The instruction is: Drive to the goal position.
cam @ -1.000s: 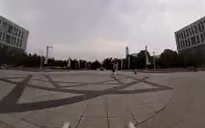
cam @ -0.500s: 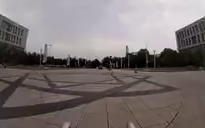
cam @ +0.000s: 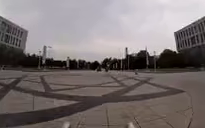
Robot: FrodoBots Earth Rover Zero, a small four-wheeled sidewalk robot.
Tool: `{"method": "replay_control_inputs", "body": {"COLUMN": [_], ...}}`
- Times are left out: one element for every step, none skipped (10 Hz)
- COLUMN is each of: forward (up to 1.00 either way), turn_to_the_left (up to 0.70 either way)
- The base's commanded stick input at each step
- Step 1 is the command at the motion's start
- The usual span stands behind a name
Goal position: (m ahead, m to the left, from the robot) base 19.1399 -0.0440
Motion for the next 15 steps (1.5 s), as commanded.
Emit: {"method": "replay_control_inputs", "body": {"forward": [0.60, 0.60, 0.60, 0.60, 0.60, 0.60, 0.60, 0.60, 0.60, 0.60, 0.60, 0.60, 0.60, 0.60, 0.60], "turn_to_the_left": [0.00, 0.00, 0.00, 0.00, 0.00, 0.00, 0.00, 0.00, 0.00, 0.00, 0.00, 0.00, 0.00, 0.00, 0.00]}}
